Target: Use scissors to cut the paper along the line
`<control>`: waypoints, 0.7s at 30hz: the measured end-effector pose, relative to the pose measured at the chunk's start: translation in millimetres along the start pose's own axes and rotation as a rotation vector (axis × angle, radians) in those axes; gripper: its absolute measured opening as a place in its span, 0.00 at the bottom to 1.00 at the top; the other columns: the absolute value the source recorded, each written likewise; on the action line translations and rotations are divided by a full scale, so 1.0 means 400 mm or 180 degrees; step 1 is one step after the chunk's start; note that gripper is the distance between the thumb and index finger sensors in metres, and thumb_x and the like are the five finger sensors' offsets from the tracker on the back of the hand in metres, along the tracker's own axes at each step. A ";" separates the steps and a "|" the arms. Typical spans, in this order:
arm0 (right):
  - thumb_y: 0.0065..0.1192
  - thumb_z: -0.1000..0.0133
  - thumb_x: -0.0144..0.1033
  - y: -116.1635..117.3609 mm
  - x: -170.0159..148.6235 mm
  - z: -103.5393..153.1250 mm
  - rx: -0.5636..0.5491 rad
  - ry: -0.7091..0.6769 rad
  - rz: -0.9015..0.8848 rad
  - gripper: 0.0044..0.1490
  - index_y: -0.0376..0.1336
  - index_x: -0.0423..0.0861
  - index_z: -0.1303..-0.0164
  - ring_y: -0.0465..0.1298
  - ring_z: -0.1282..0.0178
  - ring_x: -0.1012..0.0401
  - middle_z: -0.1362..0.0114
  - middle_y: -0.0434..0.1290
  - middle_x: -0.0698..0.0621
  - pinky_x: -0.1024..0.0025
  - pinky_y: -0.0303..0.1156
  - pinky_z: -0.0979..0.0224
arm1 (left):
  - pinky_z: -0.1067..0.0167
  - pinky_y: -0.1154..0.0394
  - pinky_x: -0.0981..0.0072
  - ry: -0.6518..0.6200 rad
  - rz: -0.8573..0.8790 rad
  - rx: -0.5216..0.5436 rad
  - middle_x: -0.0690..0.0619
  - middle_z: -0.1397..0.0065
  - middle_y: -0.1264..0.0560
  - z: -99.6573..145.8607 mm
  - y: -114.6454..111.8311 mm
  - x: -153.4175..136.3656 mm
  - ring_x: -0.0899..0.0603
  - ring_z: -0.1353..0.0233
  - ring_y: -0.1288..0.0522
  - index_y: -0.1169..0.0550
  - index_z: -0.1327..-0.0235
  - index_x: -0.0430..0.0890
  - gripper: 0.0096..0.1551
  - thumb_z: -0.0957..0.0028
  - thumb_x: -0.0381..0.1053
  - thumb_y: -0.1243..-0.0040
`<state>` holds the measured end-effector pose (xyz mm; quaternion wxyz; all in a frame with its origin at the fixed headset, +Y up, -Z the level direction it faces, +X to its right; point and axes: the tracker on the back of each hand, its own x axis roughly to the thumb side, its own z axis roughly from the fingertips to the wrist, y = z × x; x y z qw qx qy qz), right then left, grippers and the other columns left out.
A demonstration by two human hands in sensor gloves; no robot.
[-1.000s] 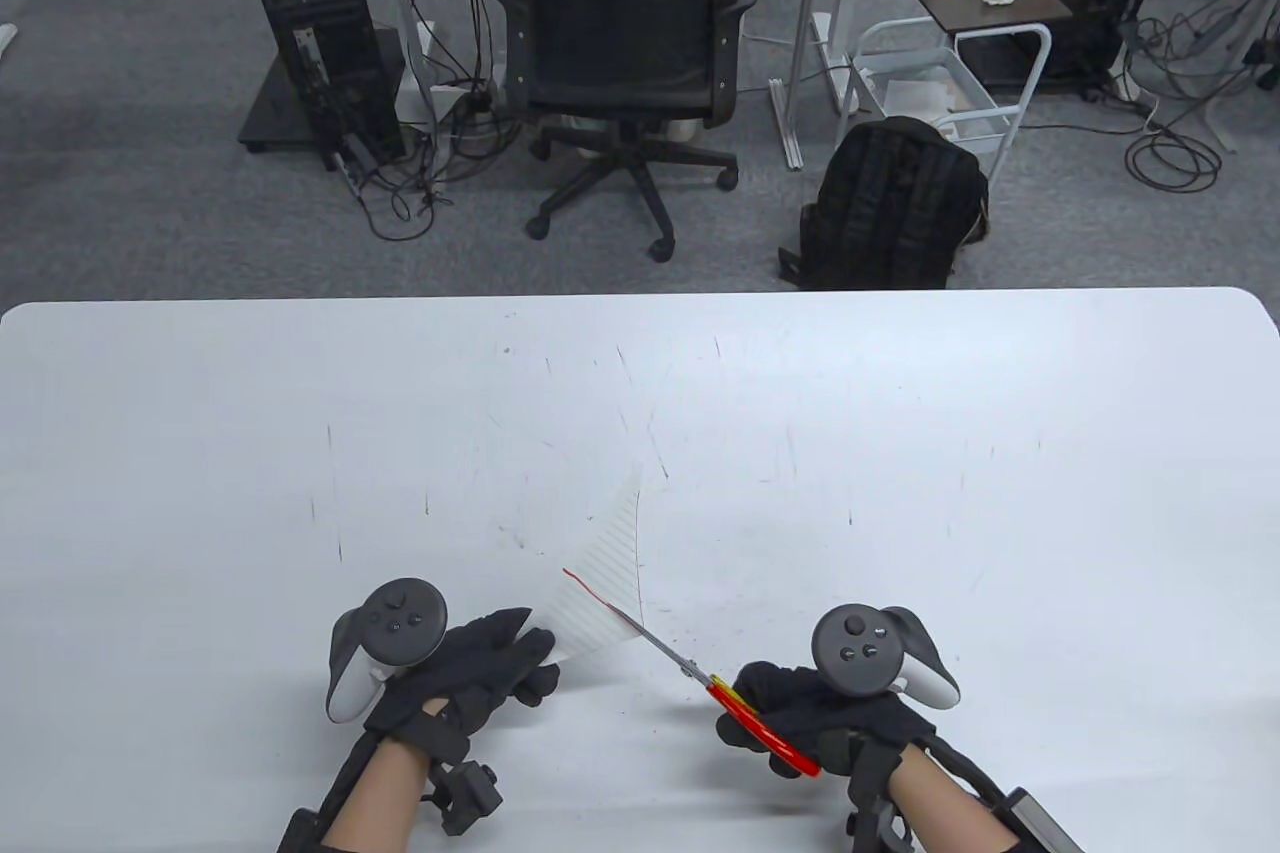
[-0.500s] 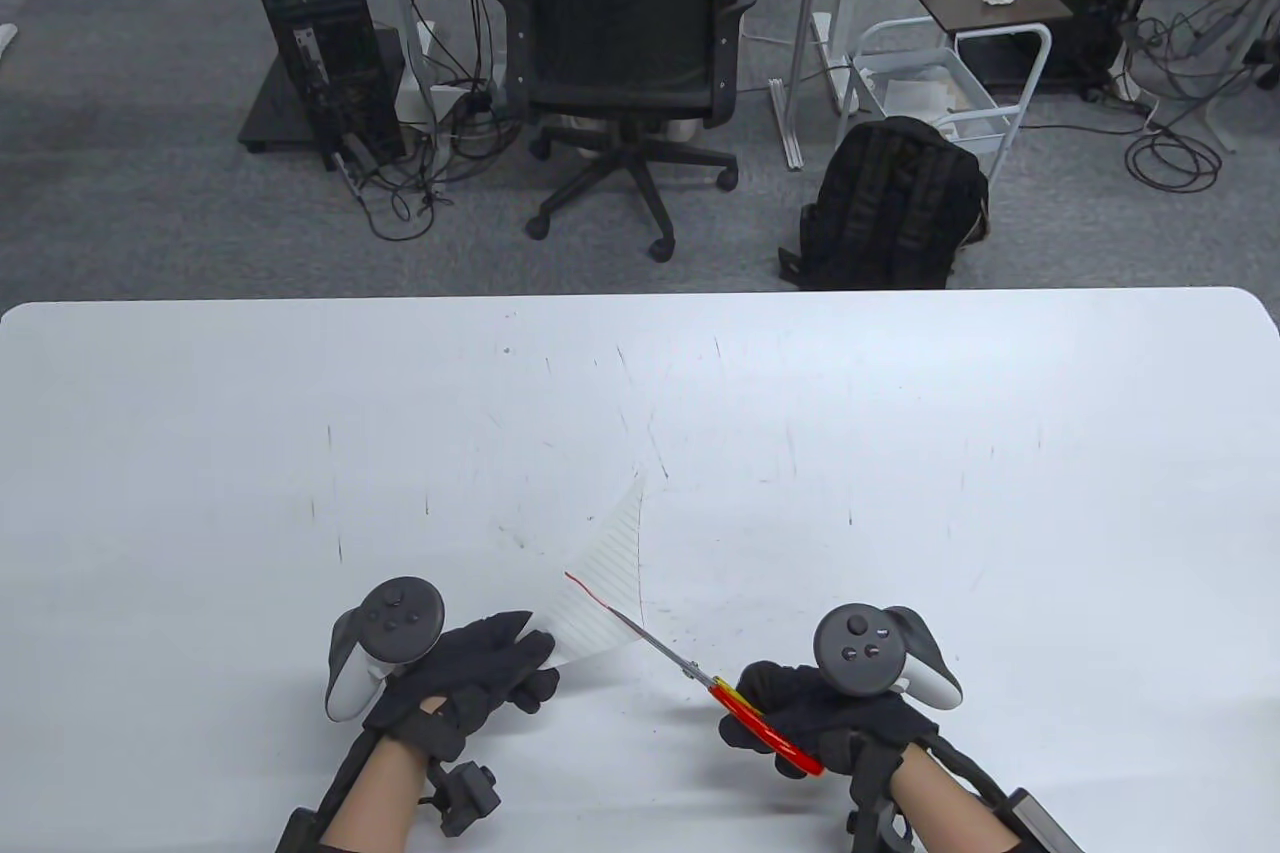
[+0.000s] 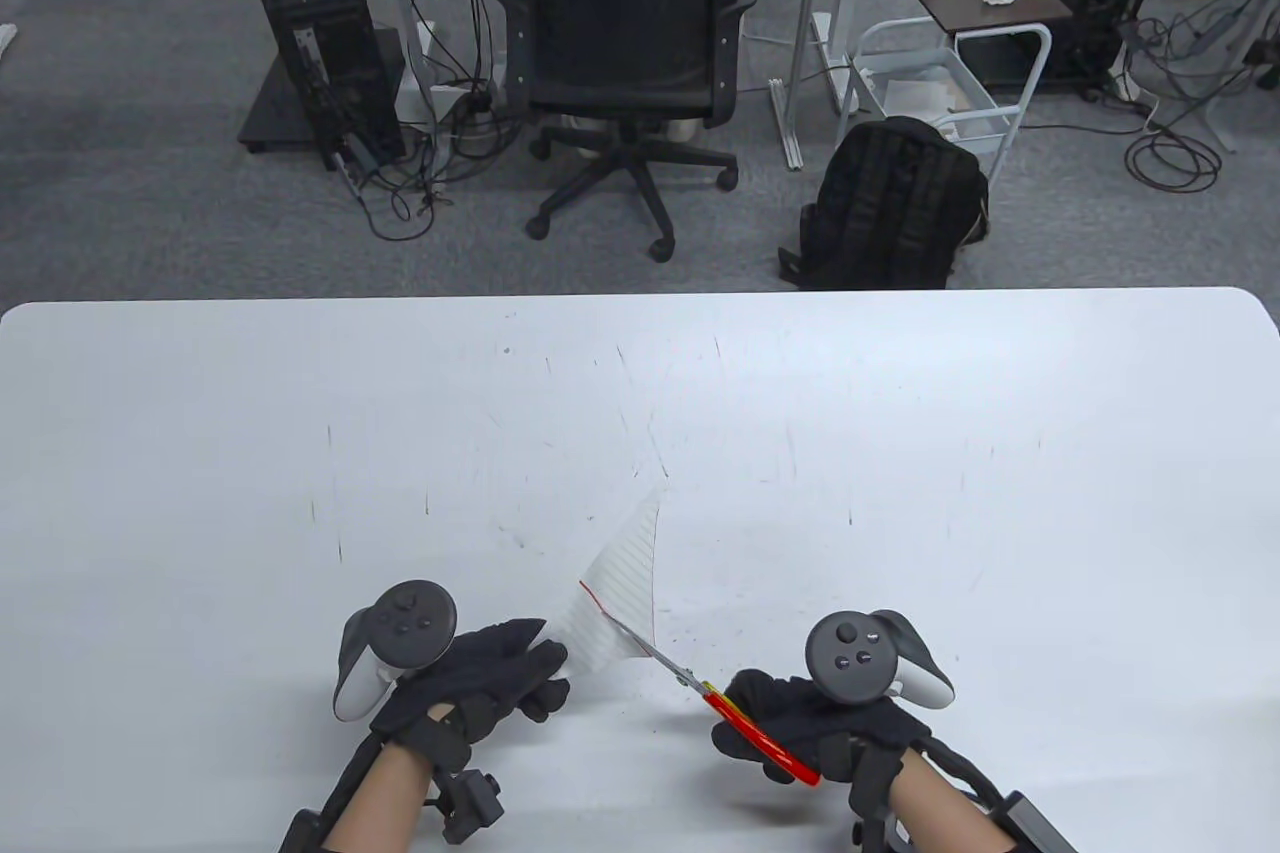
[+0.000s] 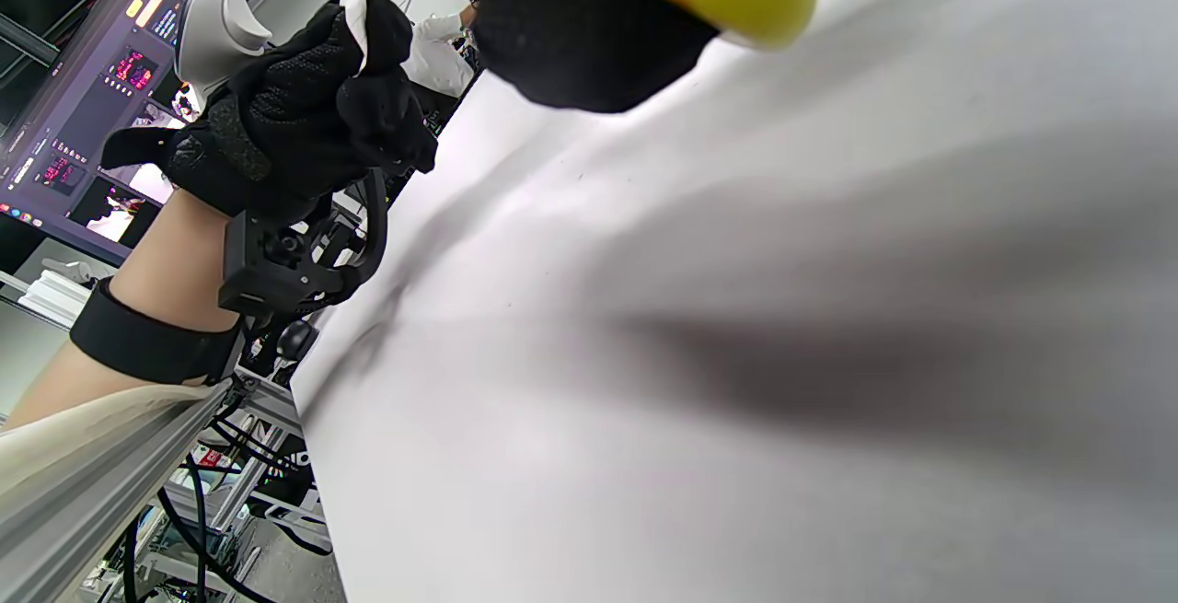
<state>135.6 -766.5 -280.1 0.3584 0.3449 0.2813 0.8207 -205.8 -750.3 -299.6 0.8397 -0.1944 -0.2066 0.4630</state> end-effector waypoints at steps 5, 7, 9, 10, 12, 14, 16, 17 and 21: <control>0.41 0.36 0.67 0.000 0.000 0.000 -0.0015 -0.0018 -0.0032 0.51 0.50 0.30 0.29 0.77 0.58 0.59 0.40 0.70 0.36 0.63 0.69 0.52 | 0.44 0.22 0.56 0.0026 -0.0145 0.0085 0.54 0.54 0.15 0.001 0.003 -0.001 0.52 0.53 0.16 0.23 0.39 0.46 0.19 0.35 0.54 0.48; 0.41 0.36 0.67 0.000 0.001 0.000 -0.0007 -0.0022 -0.0046 0.51 0.50 0.30 0.29 0.77 0.58 0.59 0.40 0.70 0.37 0.63 0.69 0.52 | 0.44 0.22 0.56 0.0039 -0.0202 0.0106 0.54 0.54 0.15 0.001 0.003 -0.002 0.52 0.54 0.16 0.23 0.39 0.46 0.19 0.35 0.54 0.48; 0.41 0.36 0.67 0.001 0.001 0.000 0.0010 -0.0021 -0.0046 0.51 0.50 0.30 0.29 0.77 0.58 0.59 0.40 0.70 0.37 0.63 0.69 0.52 | 0.44 0.22 0.56 0.0041 -0.0205 0.0102 0.54 0.54 0.15 0.001 0.002 -0.002 0.52 0.54 0.16 0.23 0.39 0.46 0.19 0.35 0.54 0.48; 0.41 0.36 0.67 0.001 0.001 0.000 0.0021 -0.0017 -0.0053 0.51 0.50 0.30 0.29 0.77 0.58 0.59 0.40 0.70 0.37 0.63 0.69 0.52 | 0.44 0.22 0.56 0.0041 -0.0220 0.0095 0.54 0.54 0.15 0.000 0.000 -0.001 0.52 0.54 0.16 0.23 0.39 0.46 0.19 0.35 0.54 0.48; 0.42 0.37 0.67 0.002 0.001 0.000 0.0009 -0.0015 -0.0054 0.51 0.50 0.30 0.29 0.77 0.58 0.59 0.40 0.70 0.37 0.63 0.69 0.52 | 0.44 0.22 0.56 0.0029 -0.0259 0.0087 0.54 0.54 0.15 0.000 -0.003 0.000 0.52 0.54 0.16 0.23 0.39 0.46 0.19 0.35 0.54 0.48; 0.41 0.36 0.67 0.002 0.001 0.000 -0.0001 -0.0017 -0.0057 0.51 0.50 0.30 0.29 0.77 0.58 0.59 0.40 0.70 0.37 0.64 0.69 0.52 | 0.44 0.22 0.56 0.0011 -0.0251 0.0062 0.54 0.54 0.15 -0.001 -0.007 0.003 0.52 0.54 0.16 0.23 0.39 0.46 0.19 0.35 0.54 0.48; 0.42 0.36 0.66 0.002 0.001 -0.001 -0.0013 -0.0019 -0.0072 0.51 0.50 0.30 0.29 0.77 0.58 0.59 0.40 0.70 0.37 0.64 0.69 0.52 | 0.44 0.22 0.56 -0.0007 -0.0239 0.0040 0.54 0.54 0.15 -0.002 -0.010 0.006 0.52 0.54 0.16 0.23 0.39 0.46 0.19 0.35 0.54 0.48; 0.42 0.36 0.66 0.003 0.001 -0.001 -0.0010 -0.0018 -0.0079 0.51 0.50 0.30 0.29 0.77 0.58 0.59 0.40 0.70 0.37 0.64 0.69 0.52 | 0.44 0.22 0.56 -0.0009 -0.0241 0.0035 0.54 0.54 0.15 -0.002 -0.011 0.007 0.52 0.54 0.16 0.23 0.39 0.46 0.19 0.35 0.54 0.48; 0.44 0.36 0.65 0.001 0.003 -0.001 -0.0120 -0.0034 -0.0049 0.48 0.51 0.31 0.31 0.78 0.60 0.61 0.42 0.71 0.38 0.65 0.69 0.54 | 0.44 0.22 0.56 -0.0022 -0.0229 0.0043 0.54 0.54 0.15 -0.002 -0.011 0.006 0.52 0.54 0.16 0.23 0.39 0.46 0.19 0.35 0.54 0.48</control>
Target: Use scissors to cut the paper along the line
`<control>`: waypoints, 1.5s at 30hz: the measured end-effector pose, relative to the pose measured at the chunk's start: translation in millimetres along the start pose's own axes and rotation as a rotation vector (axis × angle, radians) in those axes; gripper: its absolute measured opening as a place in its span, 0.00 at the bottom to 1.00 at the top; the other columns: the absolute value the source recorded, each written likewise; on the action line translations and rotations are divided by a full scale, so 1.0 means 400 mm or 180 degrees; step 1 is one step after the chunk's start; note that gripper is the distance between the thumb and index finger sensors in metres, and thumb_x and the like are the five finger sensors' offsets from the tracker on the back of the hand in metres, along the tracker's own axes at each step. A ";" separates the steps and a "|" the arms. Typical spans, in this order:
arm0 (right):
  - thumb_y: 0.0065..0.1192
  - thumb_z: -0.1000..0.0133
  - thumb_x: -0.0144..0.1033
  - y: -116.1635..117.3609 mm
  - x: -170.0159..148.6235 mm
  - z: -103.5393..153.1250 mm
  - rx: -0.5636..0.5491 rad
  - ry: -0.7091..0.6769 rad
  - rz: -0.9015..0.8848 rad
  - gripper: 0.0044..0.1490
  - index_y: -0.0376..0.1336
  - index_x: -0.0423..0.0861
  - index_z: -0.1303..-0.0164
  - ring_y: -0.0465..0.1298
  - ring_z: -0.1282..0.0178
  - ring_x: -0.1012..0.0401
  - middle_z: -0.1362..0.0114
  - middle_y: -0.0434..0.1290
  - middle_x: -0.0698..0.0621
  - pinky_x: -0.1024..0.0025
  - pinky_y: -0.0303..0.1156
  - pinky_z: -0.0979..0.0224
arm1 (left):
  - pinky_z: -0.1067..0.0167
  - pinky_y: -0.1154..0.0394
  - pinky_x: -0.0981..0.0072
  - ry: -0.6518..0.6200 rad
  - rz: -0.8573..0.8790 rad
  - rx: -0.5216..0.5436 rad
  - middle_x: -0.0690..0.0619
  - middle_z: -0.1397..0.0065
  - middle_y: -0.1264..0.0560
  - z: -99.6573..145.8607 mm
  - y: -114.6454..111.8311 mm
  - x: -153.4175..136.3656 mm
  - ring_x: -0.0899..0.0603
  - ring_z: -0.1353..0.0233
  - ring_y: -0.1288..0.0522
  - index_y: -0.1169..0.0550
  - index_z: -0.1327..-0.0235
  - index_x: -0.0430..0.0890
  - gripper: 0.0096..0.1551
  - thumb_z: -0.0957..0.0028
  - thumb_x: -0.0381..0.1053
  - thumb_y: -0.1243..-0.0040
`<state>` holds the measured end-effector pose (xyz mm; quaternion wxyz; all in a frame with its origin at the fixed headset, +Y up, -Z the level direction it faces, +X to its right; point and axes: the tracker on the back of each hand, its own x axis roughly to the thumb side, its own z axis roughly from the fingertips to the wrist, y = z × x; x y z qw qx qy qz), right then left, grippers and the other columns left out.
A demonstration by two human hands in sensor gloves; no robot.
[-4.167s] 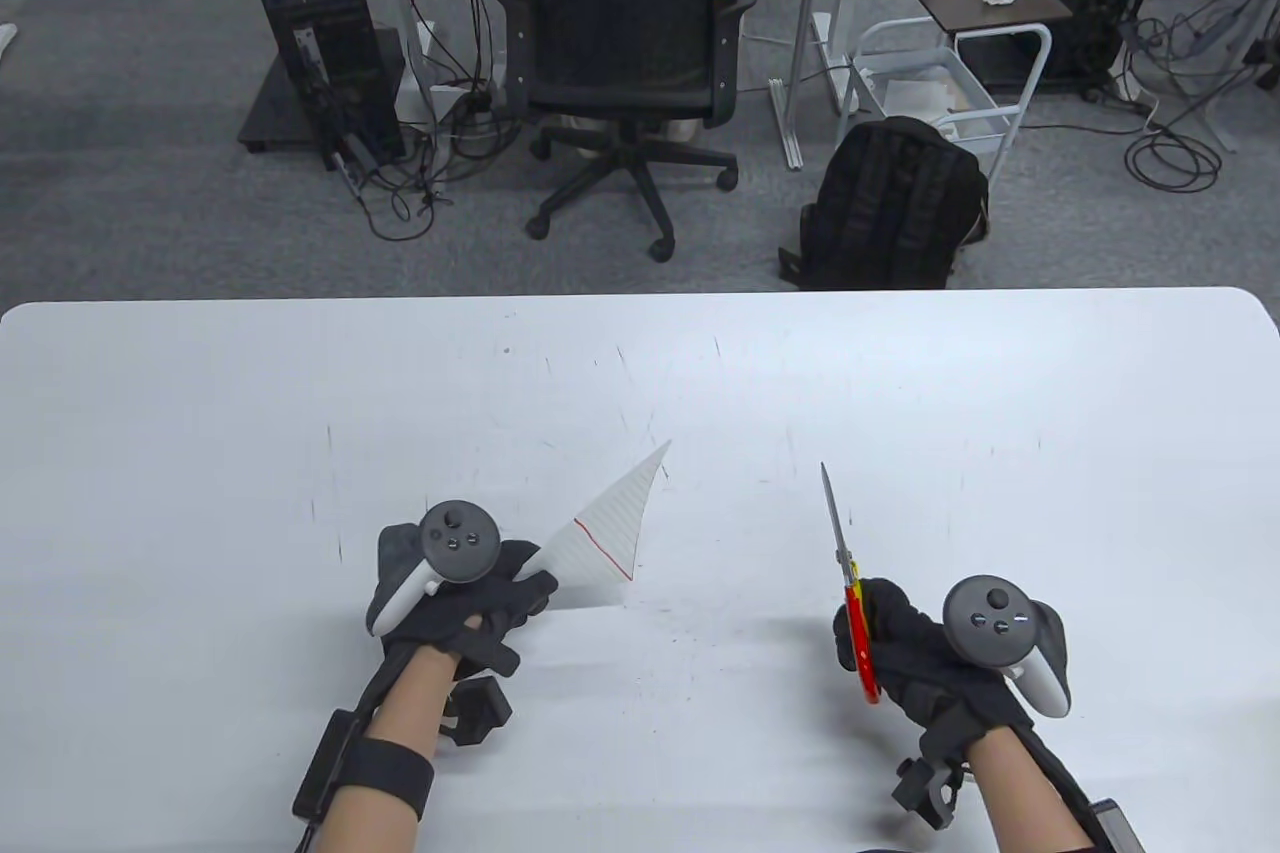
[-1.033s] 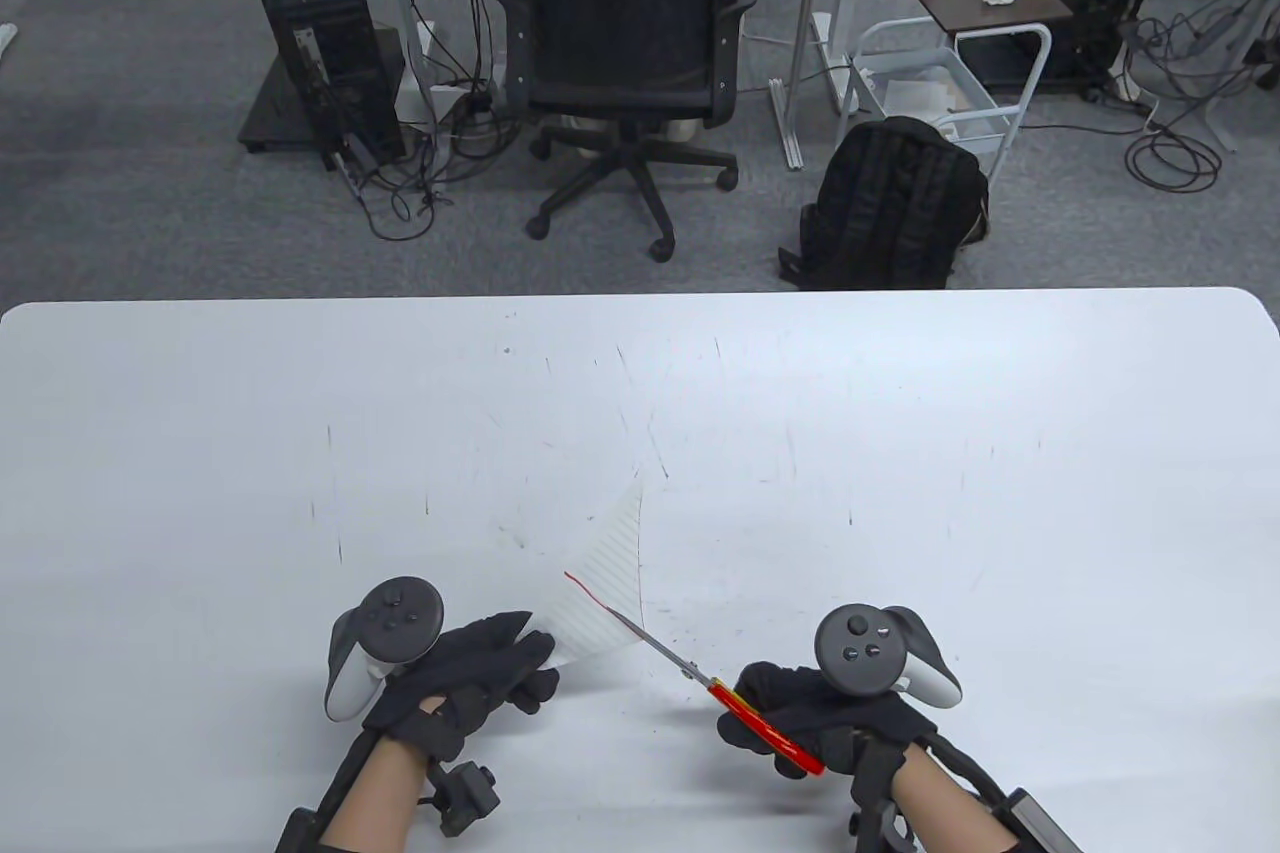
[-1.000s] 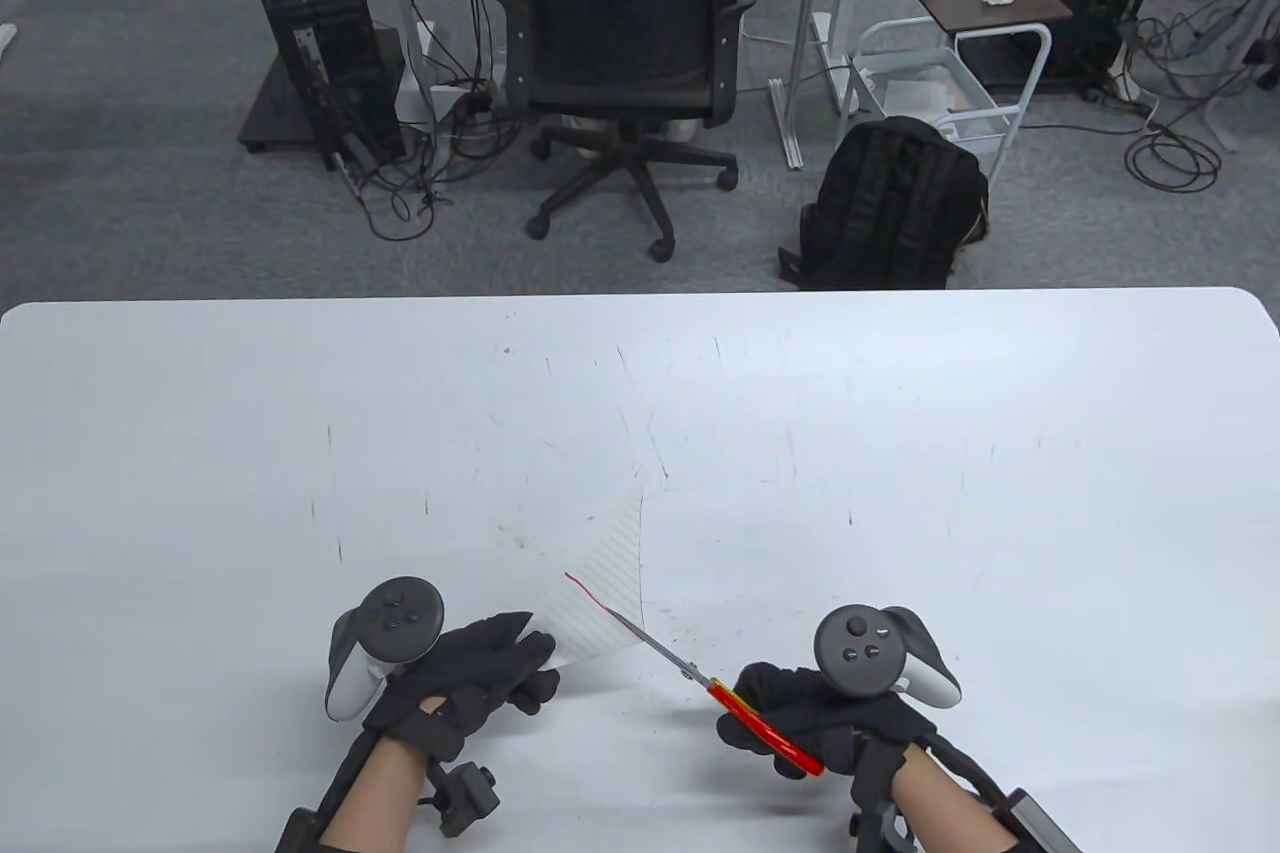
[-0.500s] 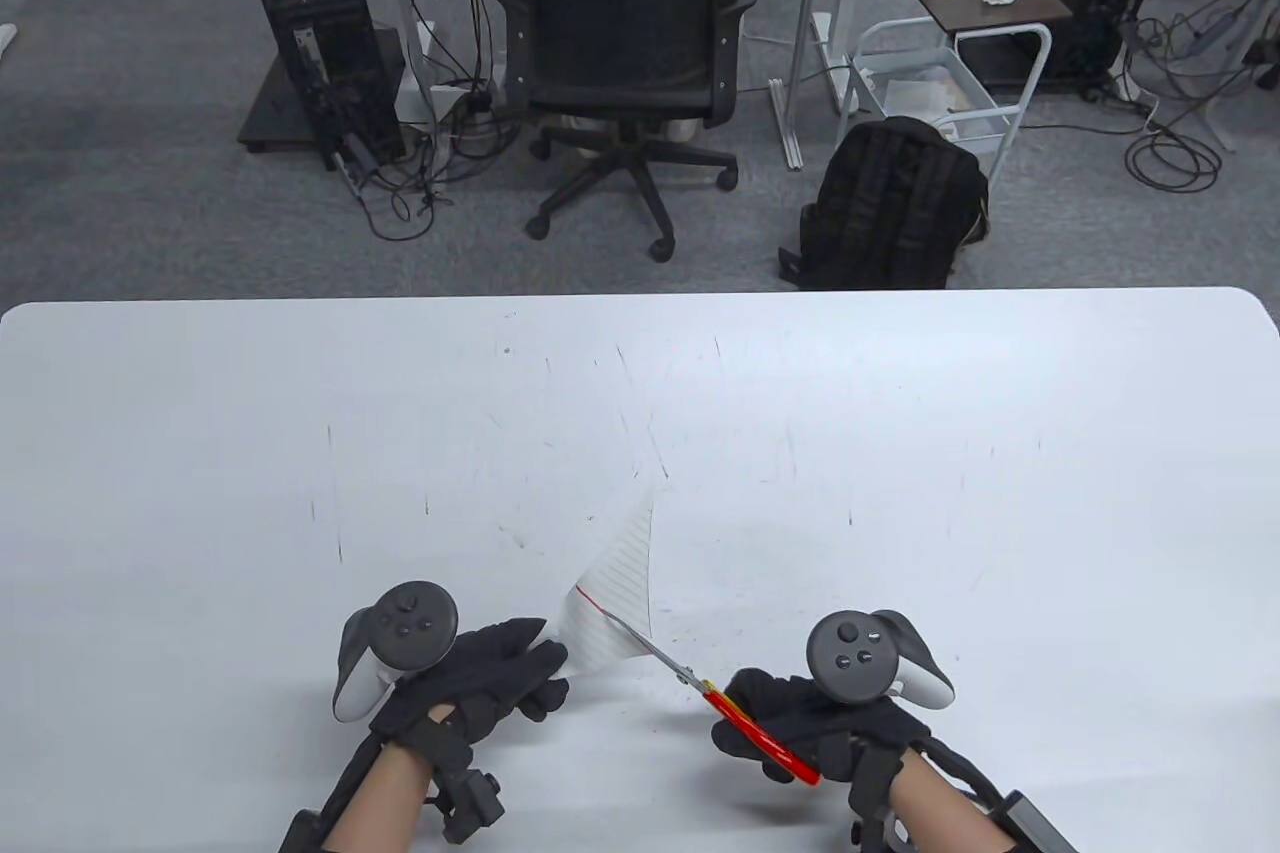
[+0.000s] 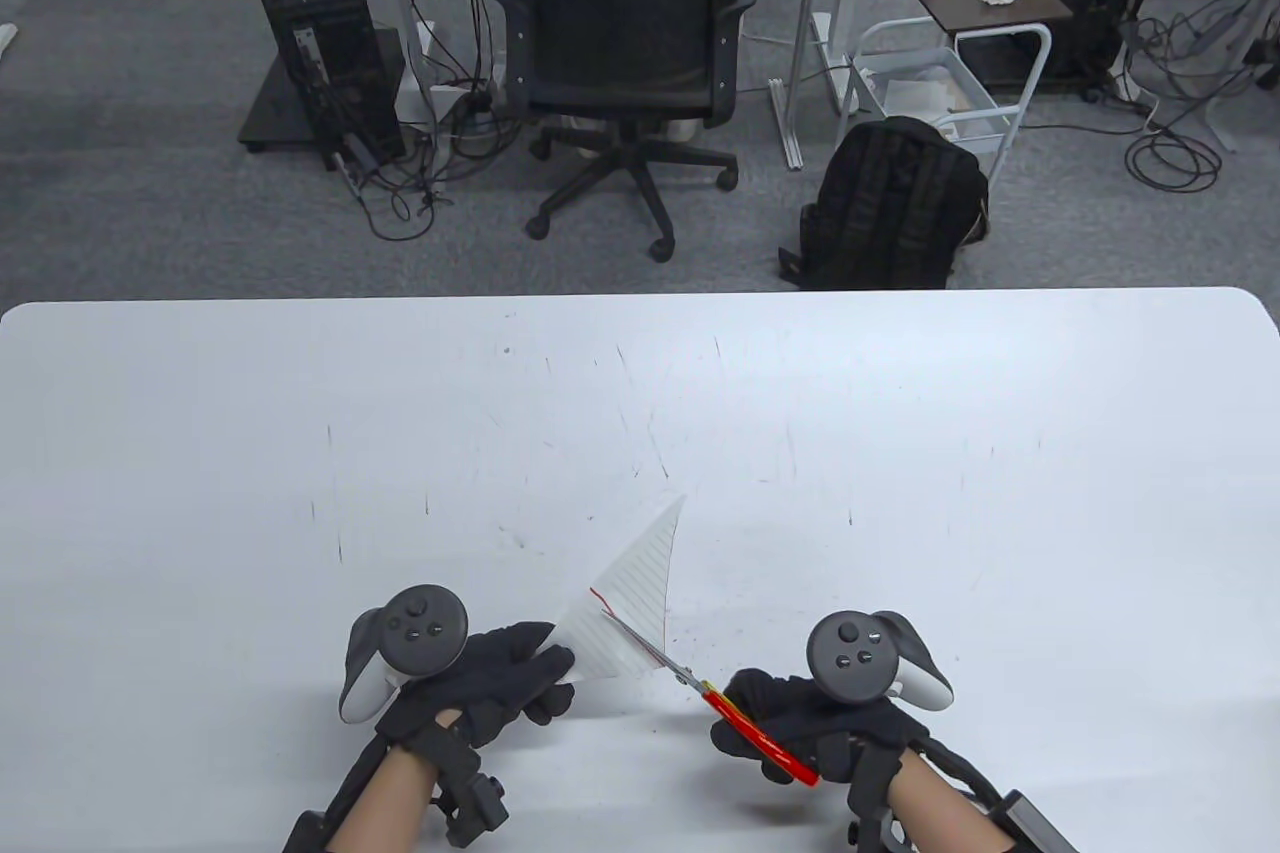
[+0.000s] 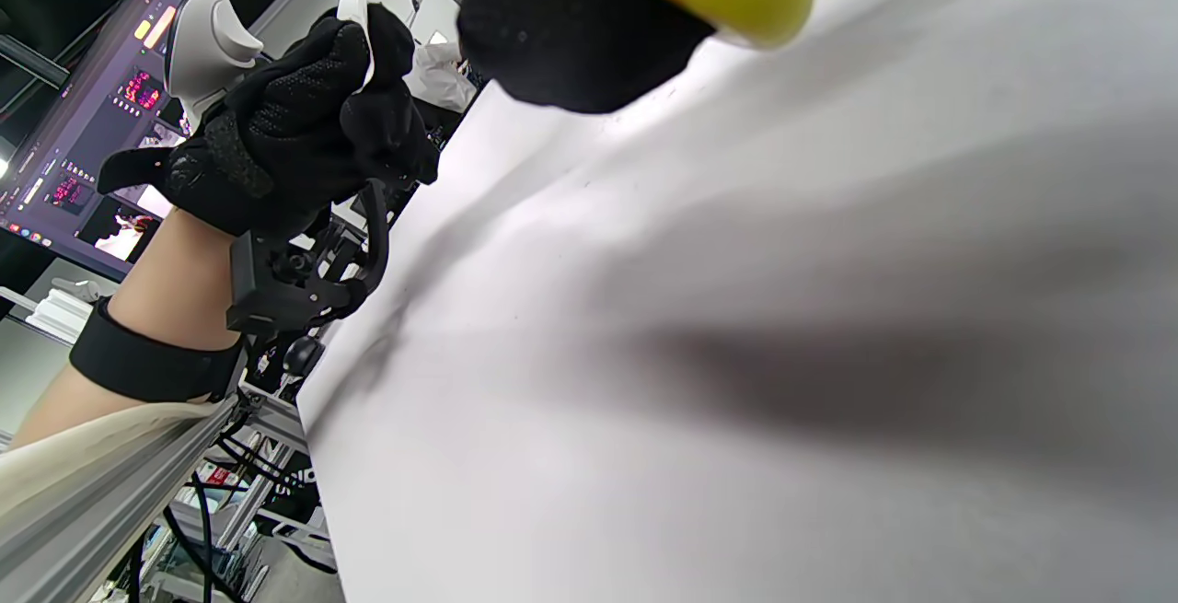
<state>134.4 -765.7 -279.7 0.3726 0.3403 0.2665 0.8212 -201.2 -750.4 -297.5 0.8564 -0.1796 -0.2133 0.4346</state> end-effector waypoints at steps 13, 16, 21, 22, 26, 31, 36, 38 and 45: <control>0.45 0.37 0.63 0.000 0.005 -0.001 -0.0275 -0.0004 0.0084 0.45 0.53 0.32 0.34 0.79 0.65 0.65 0.46 0.74 0.42 0.71 0.71 0.59 | 0.41 0.23 0.56 0.0006 0.0109 -0.0083 0.54 0.49 0.16 -0.003 -0.011 0.002 0.51 0.49 0.16 0.26 0.35 0.47 0.20 0.34 0.54 0.50; 0.45 0.36 0.62 0.002 0.006 -0.001 -0.0281 -0.0001 0.0075 0.44 0.53 0.32 0.34 0.79 0.65 0.66 0.46 0.74 0.42 0.72 0.71 0.59 | 0.41 0.23 0.56 0.0008 0.0102 -0.0077 0.54 0.49 0.16 -0.003 -0.011 0.002 0.51 0.49 0.16 0.26 0.36 0.46 0.20 0.34 0.54 0.50; 0.45 0.37 0.62 0.003 0.006 -0.001 -0.0297 -0.0012 0.0066 0.44 0.54 0.32 0.35 0.79 0.66 0.67 0.47 0.74 0.43 0.72 0.71 0.60 | 0.41 0.23 0.56 0.0015 0.0121 -0.0081 0.54 0.49 0.16 -0.003 -0.011 0.002 0.51 0.49 0.16 0.26 0.36 0.46 0.20 0.34 0.54 0.50; 0.45 0.37 0.62 0.003 0.006 -0.002 -0.0271 -0.0013 0.0057 0.44 0.54 0.32 0.35 0.78 0.66 0.67 0.47 0.74 0.43 0.72 0.71 0.60 | 0.41 0.23 0.56 0.0014 0.0127 -0.0085 0.54 0.49 0.16 -0.003 -0.011 0.002 0.51 0.49 0.16 0.26 0.36 0.46 0.20 0.34 0.54 0.50; 0.43 0.37 0.61 0.006 0.008 -0.003 -0.0253 -0.0007 0.0088 0.43 0.53 0.32 0.35 0.78 0.66 0.68 0.47 0.73 0.44 0.72 0.70 0.60 | 0.41 0.23 0.56 0.0020 0.0169 -0.0103 0.54 0.49 0.16 -0.004 -0.012 0.002 0.51 0.49 0.16 0.26 0.36 0.46 0.20 0.33 0.53 0.50; 0.41 0.36 0.63 0.008 0.003 -0.006 -0.0203 -0.0023 0.0006 0.44 0.52 0.33 0.35 0.77 0.66 0.68 0.47 0.73 0.45 0.72 0.69 0.60 | 0.42 0.22 0.57 0.0023 0.0211 -0.0116 0.54 0.50 0.16 -0.005 -0.011 0.001 0.51 0.50 0.16 0.25 0.36 0.45 0.20 0.33 0.53 0.50; 0.41 0.36 0.66 0.011 0.002 -0.006 -0.0163 -0.0071 -0.0027 0.47 0.51 0.33 0.33 0.77 0.64 0.66 0.45 0.72 0.43 0.70 0.69 0.57 | 0.43 0.22 0.56 -0.0037 0.0298 -0.0274 0.53 0.51 0.15 -0.009 -0.019 0.002 0.51 0.51 0.16 0.24 0.37 0.44 0.20 0.34 0.53 0.49; 0.40 0.36 0.66 0.014 0.002 -0.006 -0.0113 -0.0089 -0.0041 0.48 0.50 0.32 0.32 0.77 0.62 0.65 0.43 0.72 0.42 0.69 0.69 0.56 | 0.43 0.22 0.56 -0.0074 0.0338 -0.0347 0.53 0.51 0.15 -0.011 -0.023 0.004 0.51 0.51 0.16 0.24 0.37 0.44 0.20 0.34 0.53 0.49; 0.39 0.36 0.66 0.017 0.003 -0.008 -0.0062 -0.0082 -0.0040 0.48 0.49 0.31 0.31 0.77 0.61 0.63 0.42 0.71 0.41 0.67 0.69 0.55 | 0.43 0.22 0.56 -0.0106 0.0373 -0.0471 0.53 0.52 0.15 -0.015 -0.030 0.005 0.51 0.52 0.15 0.23 0.38 0.44 0.20 0.34 0.52 0.48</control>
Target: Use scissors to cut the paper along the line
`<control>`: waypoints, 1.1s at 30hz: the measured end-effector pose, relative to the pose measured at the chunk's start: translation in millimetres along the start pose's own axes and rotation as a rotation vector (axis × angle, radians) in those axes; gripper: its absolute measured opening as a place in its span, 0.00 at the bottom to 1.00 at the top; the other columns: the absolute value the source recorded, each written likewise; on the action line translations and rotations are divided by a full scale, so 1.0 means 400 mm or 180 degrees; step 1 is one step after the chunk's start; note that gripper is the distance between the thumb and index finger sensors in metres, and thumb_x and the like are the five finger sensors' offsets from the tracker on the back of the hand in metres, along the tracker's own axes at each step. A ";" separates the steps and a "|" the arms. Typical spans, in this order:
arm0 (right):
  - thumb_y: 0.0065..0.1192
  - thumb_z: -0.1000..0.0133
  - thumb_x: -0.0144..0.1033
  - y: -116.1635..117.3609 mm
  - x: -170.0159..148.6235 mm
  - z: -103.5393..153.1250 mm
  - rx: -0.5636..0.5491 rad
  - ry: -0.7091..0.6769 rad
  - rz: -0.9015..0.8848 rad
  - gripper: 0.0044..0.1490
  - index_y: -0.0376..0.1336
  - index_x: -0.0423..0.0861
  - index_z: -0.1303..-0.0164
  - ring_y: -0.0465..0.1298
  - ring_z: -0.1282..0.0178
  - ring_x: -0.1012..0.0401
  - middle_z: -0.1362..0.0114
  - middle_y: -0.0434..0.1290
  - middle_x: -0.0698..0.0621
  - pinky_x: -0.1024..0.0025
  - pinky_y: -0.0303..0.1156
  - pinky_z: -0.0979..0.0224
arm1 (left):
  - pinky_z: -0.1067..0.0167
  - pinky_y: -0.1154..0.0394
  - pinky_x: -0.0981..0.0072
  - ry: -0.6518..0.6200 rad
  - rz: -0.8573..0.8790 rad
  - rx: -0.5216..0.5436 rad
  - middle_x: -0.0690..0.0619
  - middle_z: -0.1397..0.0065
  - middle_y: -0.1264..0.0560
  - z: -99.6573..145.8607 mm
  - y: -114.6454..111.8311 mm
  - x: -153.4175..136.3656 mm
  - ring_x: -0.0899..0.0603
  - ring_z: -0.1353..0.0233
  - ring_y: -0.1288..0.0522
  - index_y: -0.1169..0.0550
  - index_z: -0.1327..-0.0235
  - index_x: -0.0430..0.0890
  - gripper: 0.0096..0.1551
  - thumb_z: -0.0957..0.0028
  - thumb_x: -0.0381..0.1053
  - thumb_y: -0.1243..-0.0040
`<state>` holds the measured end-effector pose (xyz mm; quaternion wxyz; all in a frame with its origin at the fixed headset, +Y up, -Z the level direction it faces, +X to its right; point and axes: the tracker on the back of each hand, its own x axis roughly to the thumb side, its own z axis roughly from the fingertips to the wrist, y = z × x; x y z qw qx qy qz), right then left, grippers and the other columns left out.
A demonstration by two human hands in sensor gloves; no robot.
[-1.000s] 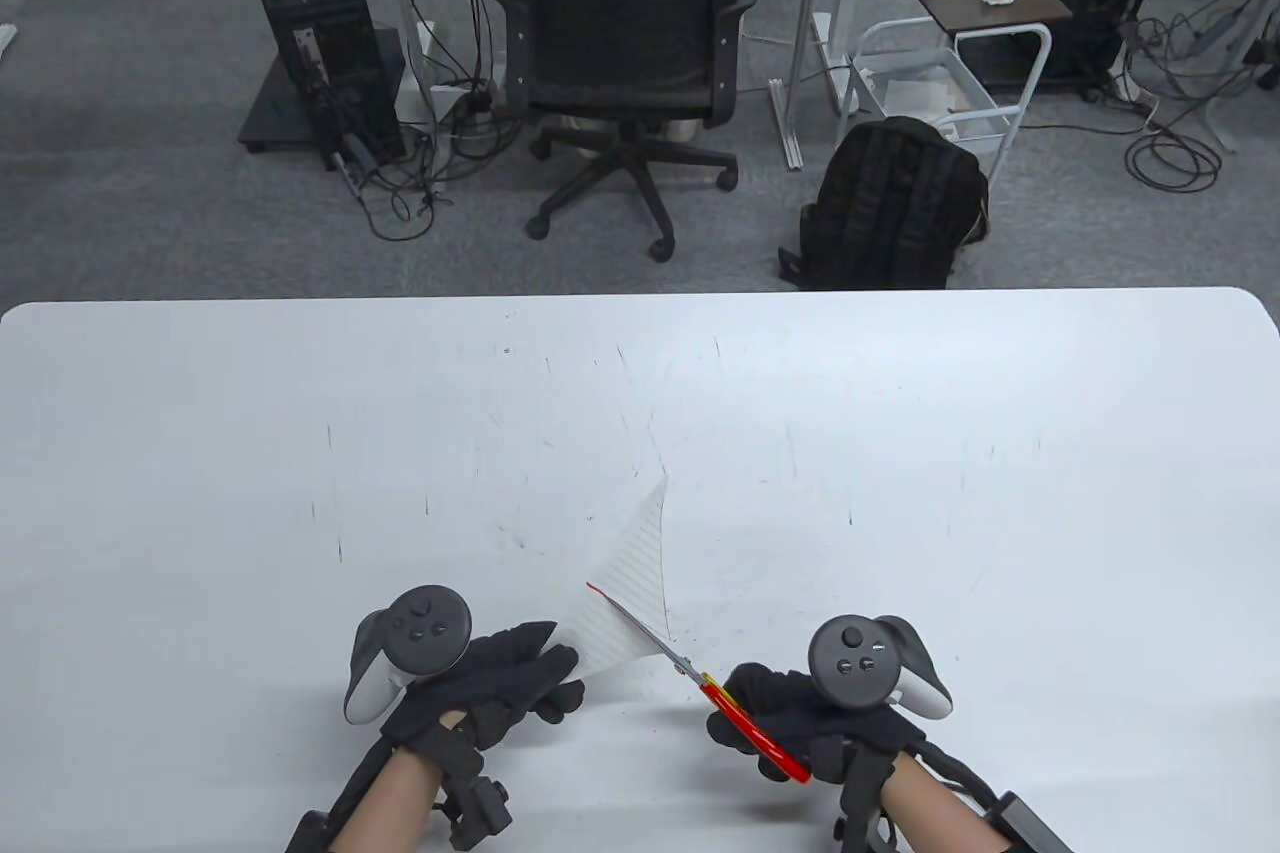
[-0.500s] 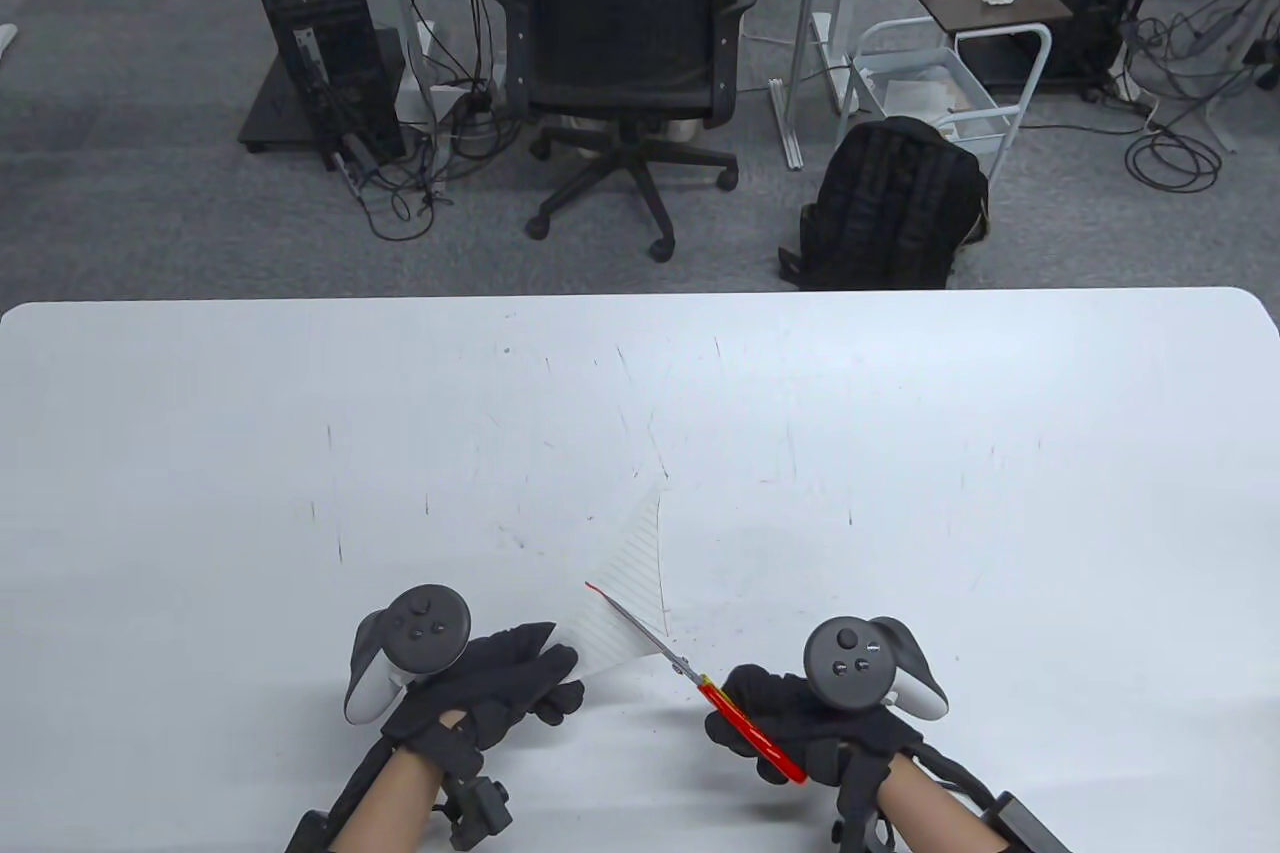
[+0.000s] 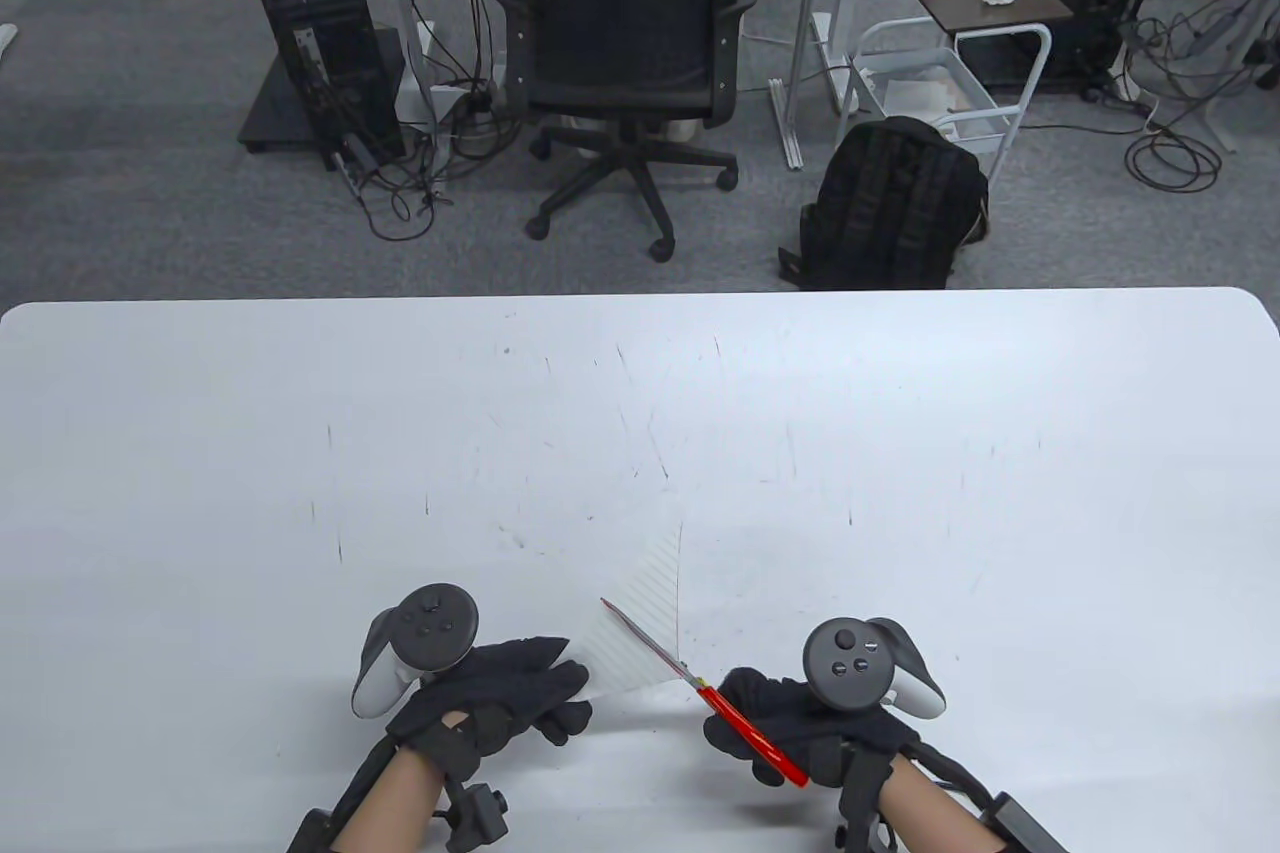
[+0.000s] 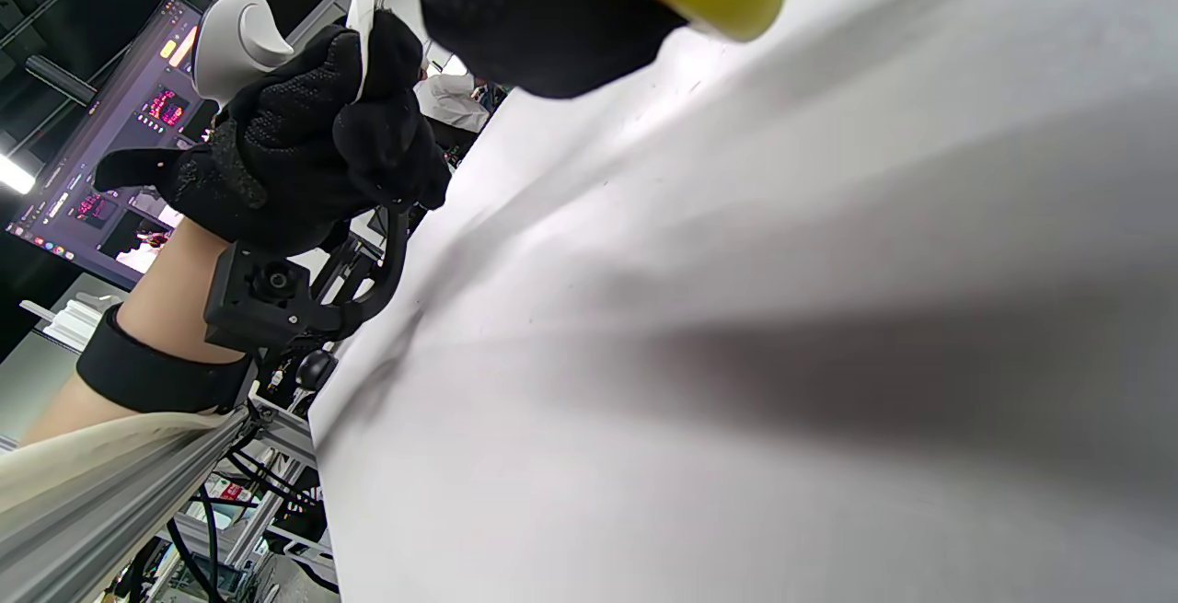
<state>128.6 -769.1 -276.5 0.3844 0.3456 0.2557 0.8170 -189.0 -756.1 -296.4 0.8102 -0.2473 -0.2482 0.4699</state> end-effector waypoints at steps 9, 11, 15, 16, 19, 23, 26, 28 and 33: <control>0.42 0.36 0.63 0.001 0.000 -0.002 -0.0112 0.0049 -0.0019 0.45 0.53 0.32 0.35 0.78 0.65 0.67 0.47 0.74 0.43 0.72 0.71 0.59 | 0.43 0.22 0.56 0.0036 0.0094 -0.0111 0.53 0.52 0.15 -0.010 -0.006 -0.012 0.51 0.52 0.16 0.24 0.38 0.43 0.20 0.34 0.53 0.50; 0.42 0.36 0.63 0.002 -0.001 -0.003 -0.0132 0.0088 -0.0015 0.44 0.53 0.32 0.35 0.79 0.66 0.68 0.48 0.74 0.43 0.73 0.72 0.61 | 0.43 0.22 0.56 0.0073 0.0159 -0.0150 0.53 0.52 0.15 -0.014 -0.007 -0.020 0.51 0.52 0.16 0.24 0.37 0.43 0.21 0.34 0.53 0.50; 0.43 0.36 0.62 0.007 -0.007 -0.006 -0.0113 0.0184 -0.0078 0.44 0.54 0.32 0.36 0.79 0.67 0.68 0.49 0.75 0.43 0.74 0.72 0.62 | 0.43 0.22 0.57 0.0170 0.0158 -0.0184 0.53 0.52 0.15 -0.021 -0.011 -0.031 0.51 0.52 0.16 0.24 0.38 0.42 0.21 0.33 0.53 0.50; 0.43 0.36 0.62 0.008 -0.009 -0.006 -0.0093 0.0219 -0.0111 0.44 0.54 0.31 0.36 0.79 0.67 0.68 0.49 0.75 0.43 0.74 0.72 0.62 | 0.44 0.22 0.57 0.0209 0.0145 -0.0186 0.53 0.52 0.15 -0.022 -0.012 -0.033 0.51 0.52 0.16 0.24 0.38 0.42 0.21 0.33 0.53 0.51; 0.43 0.36 0.62 0.012 -0.016 -0.007 -0.0051 0.0317 -0.0187 0.44 0.54 0.31 0.36 0.79 0.67 0.68 0.49 0.75 0.43 0.75 0.72 0.62 | 0.44 0.22 0.57 0.0311 0.0130 -0.0201 0.53 0.53 0.15 -0.027 -0.015 -0.040 0.51 0.53 0.16 0.24 0.38 0.42 0.21 0.33 0.53 0.51; 0.43 0.36 0.62 0.020 -0.026 -0.009 0.0027 0.0447 -0.0241 0.43 0.55 0.31 0.37 0.79 0.68 0.69 0.50 0.75 0.43 0.75 0.72 0.62 | 0.52 0.20 0.60 0.0488 0.0000 -0.0161 0.52 0.56 0.14 -0.031 -0.017 -0.045 0.51 0.58 0.15 0.22 0.40 0.40 0.21 0.33 0.52 0.49; 0.43 0.36 0.62 0.023 -0.031 -0.011 0.0067 0.0495 -0.0273 0.43 0.55 0.31 0.37 0.79 0.68 0.68 0.49 0.75 0.43 0.75 0.72 0.62 | 0.54 0.19 0.61 0.0579 -0.0070 -0.0171 0.52 0.57 0.14 -0.033 -0.020 -0.046 0.52 0.59 0.15 0.22 0.41 0.39 0.21 0.34 0.52 0.48; 0.43 0.36 0.62 0.023 -0.033 -0.012 0.0099 0.0465 -0.0325 0.44 0.55 0.31 0.37 0.79 0.68 0.68 0.50 0.75 0.43 0.75 0.72 0.62 | 0.54 0.19 0.61 0.0598 -0.0077 -0.0193 0.52 0.57 0.14 -0.034 -0.022 -0.048 0.52 0.59 0.15 0.22 0.41 0.39 0.21 0.34 0.52 0.49; 0.43 0.36 0.62 0.022 -0.035 -0.012 0.0109 0.0476 -0.0320 0.44 0.55 0.31 0.36 0.79 0.67 0.68 0.49 0.75 0.43 0.74 0.72 0.62 | 0.53 0.19 0.60 0.0614 -0.0064 -0.0205 0.52 0.57 0.14 -0.035 -0.023 -0.050 0.51 0.59 0.15 0.22 0.41 0.39 0.21 0.33 0.52 0.49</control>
